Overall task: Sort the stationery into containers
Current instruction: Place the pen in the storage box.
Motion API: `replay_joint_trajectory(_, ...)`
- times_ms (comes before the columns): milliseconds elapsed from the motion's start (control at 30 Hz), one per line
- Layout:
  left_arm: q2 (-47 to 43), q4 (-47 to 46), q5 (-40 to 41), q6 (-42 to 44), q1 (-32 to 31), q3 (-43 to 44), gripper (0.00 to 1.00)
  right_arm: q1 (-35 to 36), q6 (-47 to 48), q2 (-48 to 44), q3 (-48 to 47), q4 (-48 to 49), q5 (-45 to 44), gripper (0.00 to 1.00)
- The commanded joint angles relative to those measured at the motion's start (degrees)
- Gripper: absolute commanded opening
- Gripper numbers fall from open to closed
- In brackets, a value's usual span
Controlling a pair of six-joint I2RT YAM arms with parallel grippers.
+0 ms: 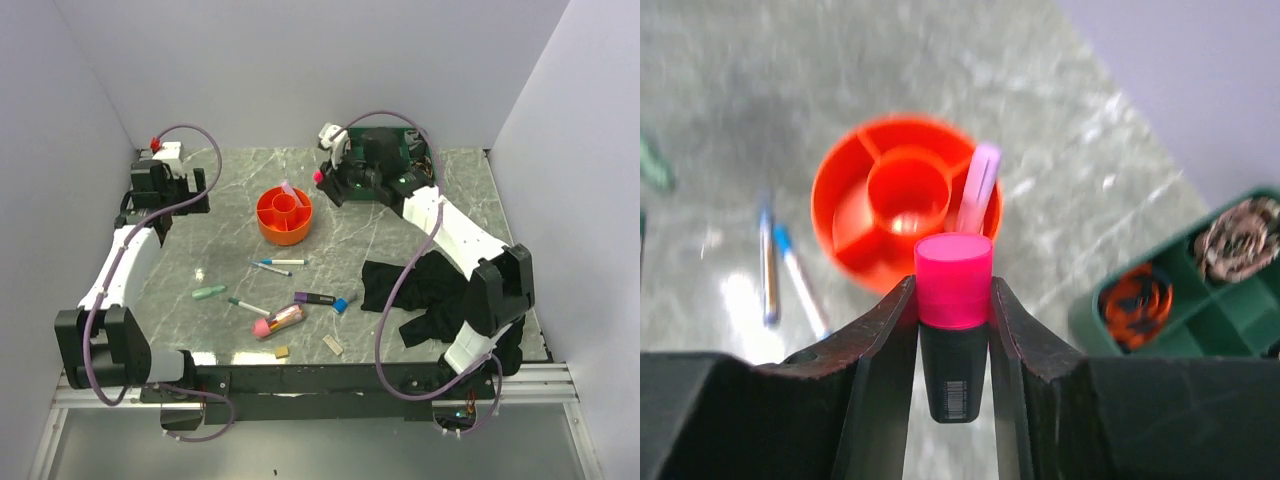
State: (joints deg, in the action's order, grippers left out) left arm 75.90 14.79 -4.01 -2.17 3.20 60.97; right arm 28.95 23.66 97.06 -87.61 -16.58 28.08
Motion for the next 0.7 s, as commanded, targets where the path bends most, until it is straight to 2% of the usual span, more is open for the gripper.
replay_joint_trajectory(0,2.58,1.91,-2.23,0.15,0.14,4.41,0.99,0.93,-10.03,-1.61,9.02,29.46,2.43,0.0)
replay_joint_trajectory(33,3.02,2.09,-2.14,0.24,0.22,4.68,1.0,1.02,-11.95,-1.08,9.56,35.68,1.2,0.0)
replay_joint_trajectory(133,4.61,3.14,-2.41,0.42,0.4,6.26,0.99,1.02,-15.3,2.95,8.52,42.4,-0.12,0.0)
replay_joint_trajectory(300,7.24,5.16,-1.7,0.07,0.49,8.72,0.99,1.2,-18.73,10.07,4.47,46.1,-0.21,0.0)
replay_joint_trajectory(667,10.23,6.83,0.32,1.56,0.49,11.45,1.0,1.81,-19.0,21.5,-2.46,48.57,1.98,0.0)
